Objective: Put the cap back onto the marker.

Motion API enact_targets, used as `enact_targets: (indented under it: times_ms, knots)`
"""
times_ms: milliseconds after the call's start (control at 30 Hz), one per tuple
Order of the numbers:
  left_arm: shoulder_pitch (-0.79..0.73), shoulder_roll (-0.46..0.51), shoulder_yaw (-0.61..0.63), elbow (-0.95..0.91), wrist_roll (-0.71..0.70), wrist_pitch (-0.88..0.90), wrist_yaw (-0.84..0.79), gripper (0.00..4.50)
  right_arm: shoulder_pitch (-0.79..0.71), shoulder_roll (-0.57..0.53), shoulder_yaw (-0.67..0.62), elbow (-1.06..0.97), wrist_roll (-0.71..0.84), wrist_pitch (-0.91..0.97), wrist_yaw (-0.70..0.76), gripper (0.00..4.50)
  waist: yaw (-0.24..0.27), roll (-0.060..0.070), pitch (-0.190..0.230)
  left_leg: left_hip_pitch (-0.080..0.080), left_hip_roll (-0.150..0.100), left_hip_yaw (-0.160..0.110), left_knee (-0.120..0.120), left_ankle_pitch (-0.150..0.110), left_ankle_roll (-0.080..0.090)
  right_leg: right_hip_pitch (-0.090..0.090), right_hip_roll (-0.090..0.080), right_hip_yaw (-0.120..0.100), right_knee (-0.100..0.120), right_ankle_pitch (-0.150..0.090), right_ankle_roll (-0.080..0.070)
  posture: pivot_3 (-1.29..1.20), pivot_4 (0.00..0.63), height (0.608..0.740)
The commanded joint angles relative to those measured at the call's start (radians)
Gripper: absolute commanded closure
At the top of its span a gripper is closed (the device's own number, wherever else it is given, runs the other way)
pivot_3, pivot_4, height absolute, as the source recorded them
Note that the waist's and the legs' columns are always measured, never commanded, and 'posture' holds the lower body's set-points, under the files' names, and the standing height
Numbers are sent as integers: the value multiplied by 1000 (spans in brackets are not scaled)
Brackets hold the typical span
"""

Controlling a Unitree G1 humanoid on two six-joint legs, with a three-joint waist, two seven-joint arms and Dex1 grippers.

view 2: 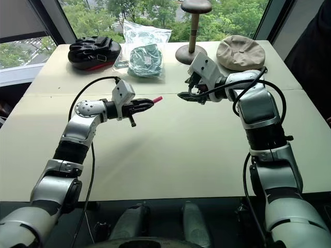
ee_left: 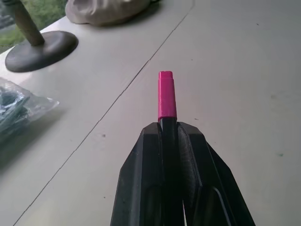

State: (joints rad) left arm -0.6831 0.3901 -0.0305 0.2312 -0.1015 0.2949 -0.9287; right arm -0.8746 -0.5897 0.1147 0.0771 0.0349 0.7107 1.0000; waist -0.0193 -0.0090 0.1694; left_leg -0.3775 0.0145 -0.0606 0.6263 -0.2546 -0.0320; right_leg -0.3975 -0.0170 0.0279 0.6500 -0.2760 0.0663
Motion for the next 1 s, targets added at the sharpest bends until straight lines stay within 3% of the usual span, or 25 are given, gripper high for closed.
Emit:
enact_targets:
  times_ms: [33,167,433,867,1000]
  knots:
    - [65,32,65,-231,-40,212,111,4500,17,-20,-47,-42,23,13,-52,1696,-1,0,0,1,0,0,0,0,0,0,0,0,0,0,0,0,150,740]
    - [179,28,147,-401,-55,392,268,4500,75,-32,-72,-50,39,26,-102,1696,1,0,0,2,1,0,0,0,0,1,0,1,0,0,0,0,150,740]
    - [321,-26,225,-497,-4,454,549,4500,164,-45,-87,-71,60,24,-157,1696,7,0,0,2,0,0,1,0,0,2,-1,1,-1,0,0,0,150,740]
    - [425,-60,198,-424,-18,325,622,4500,210,-48,-80,-63,74,0,-216,1696,6,0,0,3,0,1,0,0,0,4,-2,1,-2,0,0,0,150,740]
    - [433,-51,198,-402,-15,314,626,2711,215,-55,-81,-63,79,-2,-222,1636,6,0,0,3,-1,2,0,0,0,4,-3,1,-2,0,0,0,150,740]
